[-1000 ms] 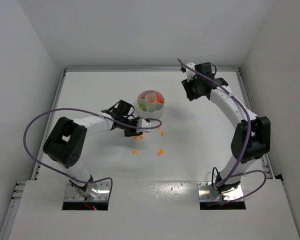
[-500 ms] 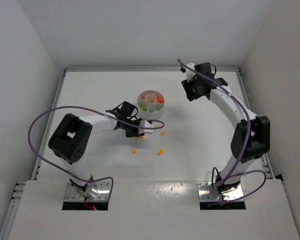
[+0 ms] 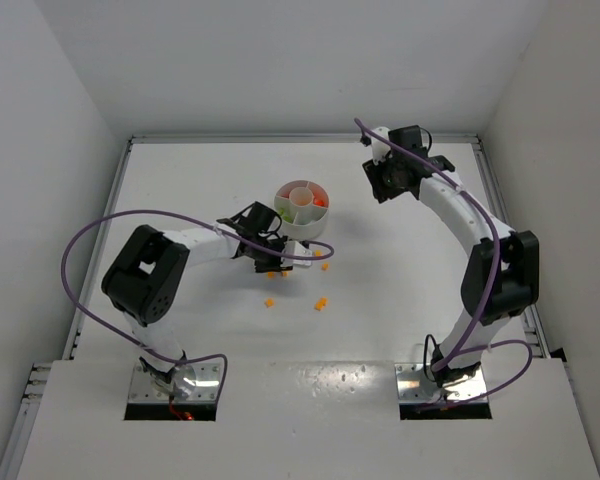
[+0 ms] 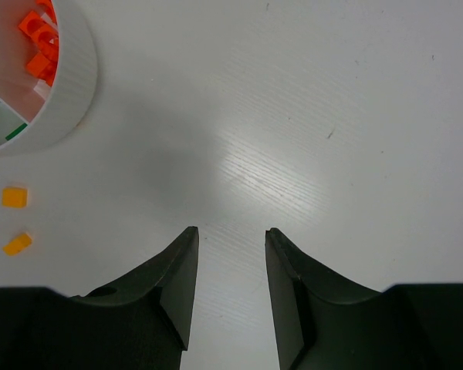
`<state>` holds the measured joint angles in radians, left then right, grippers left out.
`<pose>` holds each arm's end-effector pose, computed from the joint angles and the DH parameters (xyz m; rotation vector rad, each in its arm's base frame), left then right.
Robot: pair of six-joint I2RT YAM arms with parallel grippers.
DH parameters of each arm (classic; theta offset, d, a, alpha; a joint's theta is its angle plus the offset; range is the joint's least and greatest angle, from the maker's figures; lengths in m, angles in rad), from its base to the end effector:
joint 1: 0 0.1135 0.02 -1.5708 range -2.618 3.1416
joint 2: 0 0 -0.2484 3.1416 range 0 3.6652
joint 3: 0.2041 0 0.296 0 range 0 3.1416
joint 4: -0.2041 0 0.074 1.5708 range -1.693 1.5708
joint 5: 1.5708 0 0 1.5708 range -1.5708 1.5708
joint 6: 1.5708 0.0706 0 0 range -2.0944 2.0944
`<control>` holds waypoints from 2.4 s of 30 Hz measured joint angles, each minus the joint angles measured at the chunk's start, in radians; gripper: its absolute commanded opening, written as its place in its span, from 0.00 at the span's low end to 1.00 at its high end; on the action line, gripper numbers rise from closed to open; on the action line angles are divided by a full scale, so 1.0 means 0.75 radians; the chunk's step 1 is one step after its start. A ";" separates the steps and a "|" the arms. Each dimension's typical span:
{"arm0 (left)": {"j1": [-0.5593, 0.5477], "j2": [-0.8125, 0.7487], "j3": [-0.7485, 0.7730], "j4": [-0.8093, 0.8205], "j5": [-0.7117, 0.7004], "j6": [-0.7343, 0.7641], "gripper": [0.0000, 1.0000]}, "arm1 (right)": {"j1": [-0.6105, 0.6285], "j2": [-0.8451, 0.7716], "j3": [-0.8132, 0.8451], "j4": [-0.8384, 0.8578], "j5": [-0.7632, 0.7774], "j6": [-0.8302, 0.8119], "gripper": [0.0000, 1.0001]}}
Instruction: Sort the legos into containers by color
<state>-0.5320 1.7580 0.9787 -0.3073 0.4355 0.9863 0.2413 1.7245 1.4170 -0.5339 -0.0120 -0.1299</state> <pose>0.3114 -0.2178 0.0744 1.8545 1.7523 -0.4075 0.4356 0.1081 0.2206 -0.4507 2.3707 0.0657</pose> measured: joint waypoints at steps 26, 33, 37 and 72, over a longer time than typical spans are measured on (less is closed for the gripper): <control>-0.043 0.048 0.078 -0.030 -0.053 0.010 0.00 | 0.000 0.026 0.009 -0.003 -0.015 0.000 0.41; -0.046 -0.057 0.133 -0.154 -0.012 -0.086 0.00 | 0.000 0.028 0.009 -0.004 -0.021 0.000 0.41; -0.050 -0.176 0.230 -0.174 0.048 -0.171 0.00 | 0.000 0.028 0.009 -0.004 -0.022 0.000 0.41; 0.193 0.187 0.757 -0.029 0.363 -0.806 0.07 | -0.004 0.028 0.009 -0.001 -0.030 0.000 0.41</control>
<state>-0.3870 1.8984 1.5467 -0.3290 0.7078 0.3817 0.2386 1.7458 1.4235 -0.5346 -0.0341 -0.1299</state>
